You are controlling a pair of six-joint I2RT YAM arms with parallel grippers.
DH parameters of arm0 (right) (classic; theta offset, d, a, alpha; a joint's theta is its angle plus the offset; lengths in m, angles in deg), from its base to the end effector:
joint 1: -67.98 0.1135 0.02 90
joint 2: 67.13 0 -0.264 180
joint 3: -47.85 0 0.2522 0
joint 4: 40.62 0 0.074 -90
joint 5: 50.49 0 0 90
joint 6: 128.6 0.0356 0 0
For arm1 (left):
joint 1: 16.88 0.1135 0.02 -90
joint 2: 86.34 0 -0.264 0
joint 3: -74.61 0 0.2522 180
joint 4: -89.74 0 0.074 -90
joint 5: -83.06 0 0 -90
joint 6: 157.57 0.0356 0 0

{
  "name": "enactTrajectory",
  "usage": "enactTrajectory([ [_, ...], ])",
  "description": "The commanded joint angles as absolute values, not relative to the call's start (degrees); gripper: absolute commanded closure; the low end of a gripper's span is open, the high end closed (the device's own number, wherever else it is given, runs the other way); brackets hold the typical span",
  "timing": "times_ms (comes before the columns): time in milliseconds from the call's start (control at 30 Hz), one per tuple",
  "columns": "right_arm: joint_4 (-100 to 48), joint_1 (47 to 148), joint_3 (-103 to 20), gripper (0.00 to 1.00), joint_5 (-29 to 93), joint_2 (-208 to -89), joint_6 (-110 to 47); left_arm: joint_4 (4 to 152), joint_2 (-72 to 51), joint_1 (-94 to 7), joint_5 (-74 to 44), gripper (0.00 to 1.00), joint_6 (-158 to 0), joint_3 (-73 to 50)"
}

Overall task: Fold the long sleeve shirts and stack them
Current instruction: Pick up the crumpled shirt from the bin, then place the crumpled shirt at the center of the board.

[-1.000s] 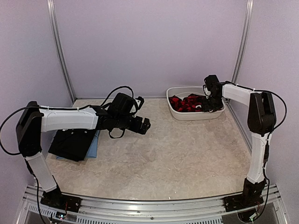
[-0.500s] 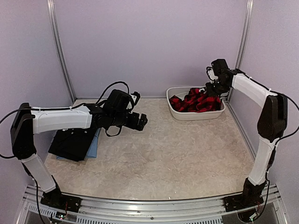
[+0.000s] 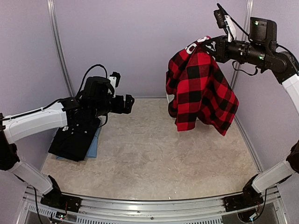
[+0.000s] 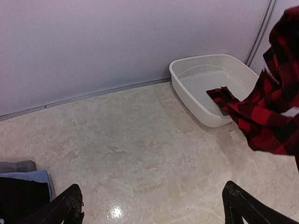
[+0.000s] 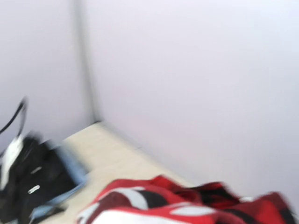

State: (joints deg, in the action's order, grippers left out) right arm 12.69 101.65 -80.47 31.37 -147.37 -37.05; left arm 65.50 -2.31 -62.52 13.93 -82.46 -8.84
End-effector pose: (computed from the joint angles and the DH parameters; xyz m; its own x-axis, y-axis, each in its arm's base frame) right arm 0.2074 0.1442 0.5514 -0.0939 -0.0303 -0.9951 -0.6639 0.7468 0.0398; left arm 0.2482 -0.2357 0.3285 -0.3972 0.0628 -0.9156 0.3517 0.9319 -0.0887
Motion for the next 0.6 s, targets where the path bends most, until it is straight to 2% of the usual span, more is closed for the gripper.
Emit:
enactTrajectory([
  [0,11.52,102.53,-74.12,1.0,18.84,-145.31,-35.59,66.6,-7.4,-61.81,17.25,0.01,-83.91,-5.89],
  [133,14.19,102.53,-68.44,0.97,19.93,-142.92,-35.8,68.4,-10.76,-60.96,16.38,0.01,-82.77,-2.82],
  [167,15.23,102.34,-65.8,0.9,23.41,-142.72,-35.2,68.83,-11.09,-60.77,15.44,0.01,-82.21,-2.01],
  [267,19.93,100.34,-60.77,0.57,34.61,-143.95,-32.23,69.75,-11.08,-60.56,12.81,0.01,-79.78,-1.01],
  [400,24.01,97.89,-55.0,0.32,47.71,-147.27,-30.05,70.03,-8.66,-60.86,7.74,0.01,-74.78,-0.53],
  [467,23.6,97.93,-52.82,0.27,47.26,-147.96,-30.26,69.01,-6.97,-61.33,4.62,0.01,-72.31,-0.39],
  [567,18.58,98.94,-47.23,0.23,37.0,-145.84,-31.02,66.31,-3.63,-63.69,0.55,0.01,-69.9,-0.67],
])
